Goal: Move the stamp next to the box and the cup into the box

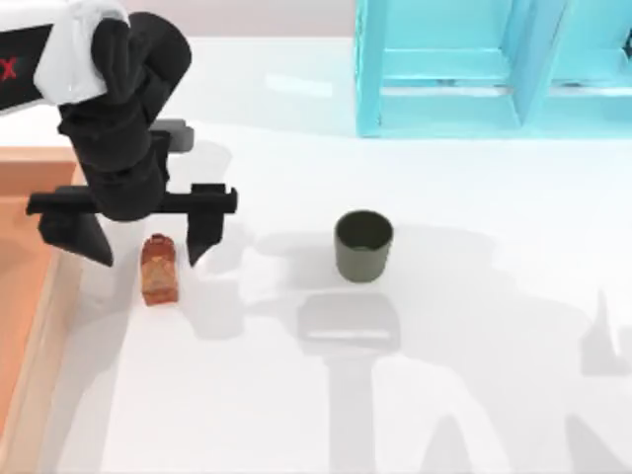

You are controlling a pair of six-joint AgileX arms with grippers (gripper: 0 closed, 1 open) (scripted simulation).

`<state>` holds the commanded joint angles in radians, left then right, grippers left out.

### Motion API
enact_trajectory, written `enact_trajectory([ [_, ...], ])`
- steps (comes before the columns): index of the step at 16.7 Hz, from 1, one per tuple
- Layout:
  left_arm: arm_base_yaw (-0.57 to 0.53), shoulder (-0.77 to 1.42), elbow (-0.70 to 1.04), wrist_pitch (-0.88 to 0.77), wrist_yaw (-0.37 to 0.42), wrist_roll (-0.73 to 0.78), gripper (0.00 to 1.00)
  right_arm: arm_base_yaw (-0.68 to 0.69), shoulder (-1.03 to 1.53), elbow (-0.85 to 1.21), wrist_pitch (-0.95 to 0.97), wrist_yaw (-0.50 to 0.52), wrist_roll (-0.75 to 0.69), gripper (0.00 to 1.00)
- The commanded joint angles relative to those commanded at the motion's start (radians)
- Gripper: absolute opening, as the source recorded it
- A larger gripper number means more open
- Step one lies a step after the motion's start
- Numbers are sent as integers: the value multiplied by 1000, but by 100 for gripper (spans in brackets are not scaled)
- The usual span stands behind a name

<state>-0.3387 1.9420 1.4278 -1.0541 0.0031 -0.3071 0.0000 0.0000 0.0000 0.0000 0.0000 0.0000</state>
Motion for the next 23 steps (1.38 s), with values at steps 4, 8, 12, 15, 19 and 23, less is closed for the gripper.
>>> enact_trajectory([
  [4,0,0,0,0,0,0,100,0,0,0,0,0,0,100],
  [8,-2,0,2,-3,0,0,100,0,0,0,0,0,0,100],
  [12,-3,1,78,-92,-2,-3,100,0,0,0,0,0,0,100],
  [15,-4,-4,178,-197,-2,-5,100,0,0,0,0,0,0,100],
  [19,-5,-25,306,-338,-1,-4,100,0,0,0,0,0,0,100],
  [23,-6,-32,355,-387,0,-4,100,0,0,0,0,0,0,100],
])
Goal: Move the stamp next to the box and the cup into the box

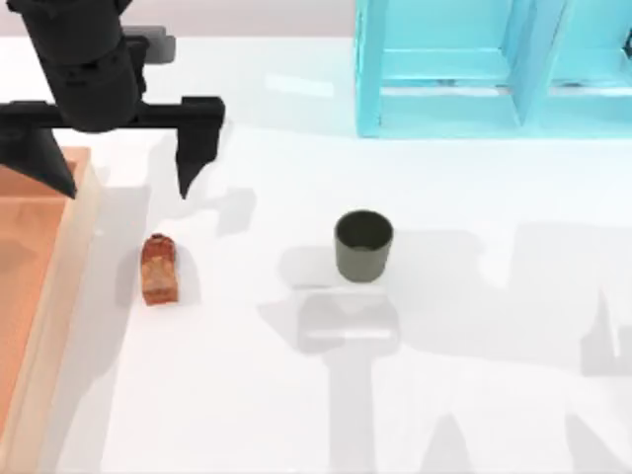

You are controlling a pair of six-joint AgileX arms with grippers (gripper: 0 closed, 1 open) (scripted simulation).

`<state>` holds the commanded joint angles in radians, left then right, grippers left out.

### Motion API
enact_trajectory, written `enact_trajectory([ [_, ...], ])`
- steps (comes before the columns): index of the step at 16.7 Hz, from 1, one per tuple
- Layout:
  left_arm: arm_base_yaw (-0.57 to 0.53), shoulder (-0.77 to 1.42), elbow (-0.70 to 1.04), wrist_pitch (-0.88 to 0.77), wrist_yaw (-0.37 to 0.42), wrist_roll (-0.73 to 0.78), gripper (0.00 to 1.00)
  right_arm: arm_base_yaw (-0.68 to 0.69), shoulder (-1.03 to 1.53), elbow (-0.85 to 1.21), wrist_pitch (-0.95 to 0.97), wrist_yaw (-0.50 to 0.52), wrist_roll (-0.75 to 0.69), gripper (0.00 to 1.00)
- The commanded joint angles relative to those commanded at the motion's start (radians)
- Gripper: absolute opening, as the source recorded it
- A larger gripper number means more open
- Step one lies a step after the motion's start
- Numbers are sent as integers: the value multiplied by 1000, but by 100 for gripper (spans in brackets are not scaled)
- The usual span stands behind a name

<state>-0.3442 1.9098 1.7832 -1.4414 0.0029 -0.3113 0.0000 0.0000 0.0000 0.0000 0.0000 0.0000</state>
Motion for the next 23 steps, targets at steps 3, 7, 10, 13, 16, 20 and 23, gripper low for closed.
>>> enact_trajectory([
  [3,2,3,-2,3,0,0,100,0,0,0,0,0,0,100],
  [7,-32,65,67,-19,-4,-35,100,0,0,0,0,0,0,100],
  [10,-99,197,228,-62,-13,-105,100,0,0,0,0,0,0,100],
  [13,-188,367,475,-119,-27,-194,100,0,0,0,0,0,0,100],
  [16,-283,538,738,-174,-43,-285,100,0,0,0,0,0,0,100],
  [20,-390,714,993,-218,-57,-387,100,0,0,0,0,0,0,100],
  [23,-434,780,1079,-231,-62,-429,100,0,0,0,0,0,0,100],
])
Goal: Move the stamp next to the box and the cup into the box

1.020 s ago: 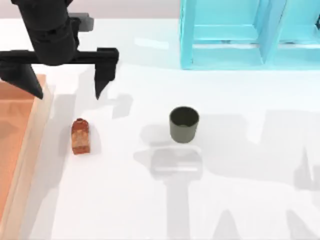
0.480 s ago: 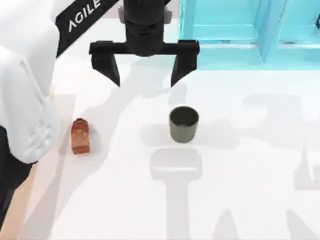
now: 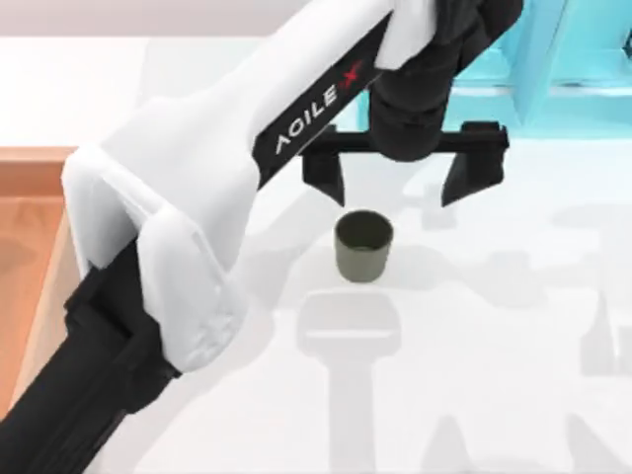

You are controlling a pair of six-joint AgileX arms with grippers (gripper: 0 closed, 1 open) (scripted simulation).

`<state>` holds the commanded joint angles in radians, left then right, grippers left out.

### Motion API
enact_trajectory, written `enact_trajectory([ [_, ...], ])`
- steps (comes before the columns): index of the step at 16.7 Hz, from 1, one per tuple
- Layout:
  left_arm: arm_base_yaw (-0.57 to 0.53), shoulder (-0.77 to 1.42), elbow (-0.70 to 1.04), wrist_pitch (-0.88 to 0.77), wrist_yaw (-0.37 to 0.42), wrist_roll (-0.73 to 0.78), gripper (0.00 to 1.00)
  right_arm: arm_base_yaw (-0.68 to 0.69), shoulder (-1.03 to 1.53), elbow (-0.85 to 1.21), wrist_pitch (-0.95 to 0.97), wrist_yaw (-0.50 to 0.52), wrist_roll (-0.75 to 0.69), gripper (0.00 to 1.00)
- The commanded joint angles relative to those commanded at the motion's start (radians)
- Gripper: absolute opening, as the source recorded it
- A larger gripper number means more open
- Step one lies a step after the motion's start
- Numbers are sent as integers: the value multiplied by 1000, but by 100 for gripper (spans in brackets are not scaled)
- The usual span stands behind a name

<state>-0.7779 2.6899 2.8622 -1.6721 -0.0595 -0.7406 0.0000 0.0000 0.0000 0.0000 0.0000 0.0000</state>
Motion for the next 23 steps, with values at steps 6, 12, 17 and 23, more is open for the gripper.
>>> enact_trajectory([
  [6,0,7,7,0,1,-2,100,0,0,0,0,0,0,100],
  [12,-1,146,199,-52,2,0,100,0,0,0,0,0,0,100],
  [17,3,333,455,-120,5,4,100,0,0,0,0,0,0,100],
  [23,7,462,630,-167,7,9,100,0,0,0,0,0,0,100],
])
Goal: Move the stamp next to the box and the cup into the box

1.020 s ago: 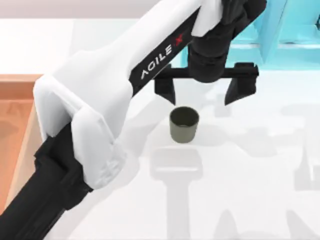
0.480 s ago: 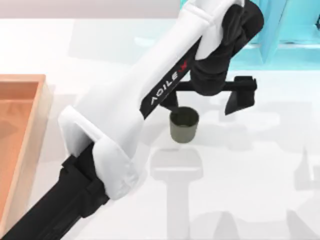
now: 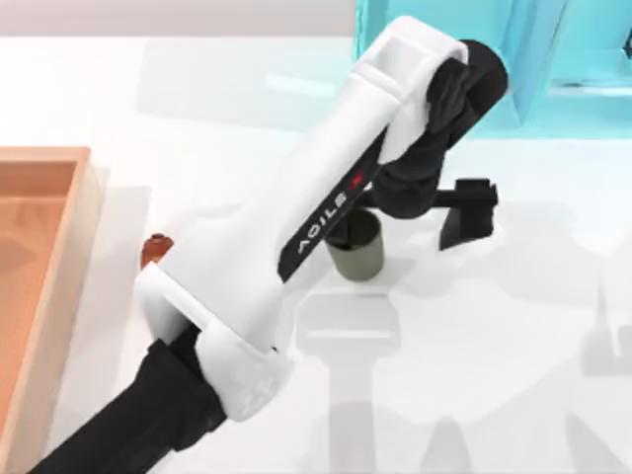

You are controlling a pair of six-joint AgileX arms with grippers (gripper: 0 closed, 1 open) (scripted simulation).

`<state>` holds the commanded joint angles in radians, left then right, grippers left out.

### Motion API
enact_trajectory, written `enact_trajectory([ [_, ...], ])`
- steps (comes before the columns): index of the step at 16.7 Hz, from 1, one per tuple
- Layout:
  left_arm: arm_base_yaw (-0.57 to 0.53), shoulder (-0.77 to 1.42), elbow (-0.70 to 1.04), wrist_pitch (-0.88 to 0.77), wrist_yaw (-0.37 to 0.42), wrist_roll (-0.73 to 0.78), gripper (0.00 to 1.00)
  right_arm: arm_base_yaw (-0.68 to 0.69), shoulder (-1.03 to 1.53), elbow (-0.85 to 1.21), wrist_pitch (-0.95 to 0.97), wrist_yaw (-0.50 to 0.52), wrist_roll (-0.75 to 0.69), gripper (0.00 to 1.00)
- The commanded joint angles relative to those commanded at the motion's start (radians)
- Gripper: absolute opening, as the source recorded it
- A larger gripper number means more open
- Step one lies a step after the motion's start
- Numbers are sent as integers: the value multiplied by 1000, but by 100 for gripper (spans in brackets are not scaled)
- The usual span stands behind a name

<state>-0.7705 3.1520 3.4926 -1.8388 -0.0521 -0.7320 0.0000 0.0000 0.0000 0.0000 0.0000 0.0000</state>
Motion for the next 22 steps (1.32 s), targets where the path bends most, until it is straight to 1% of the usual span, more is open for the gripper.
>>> enact_trajectory([
  [4,0,0,1,0,0,0,100,0,0,0,0,0,0,100],
  [17,0,0,1,0,0,0,2,0,0,0,0,0,0,100],
  [18,0,0,1,0,0,0,0,0,0,0,0,0,0,100],
  [22,0,0,1,0,0,0,0,0,0,0,0,0,0,100],
])
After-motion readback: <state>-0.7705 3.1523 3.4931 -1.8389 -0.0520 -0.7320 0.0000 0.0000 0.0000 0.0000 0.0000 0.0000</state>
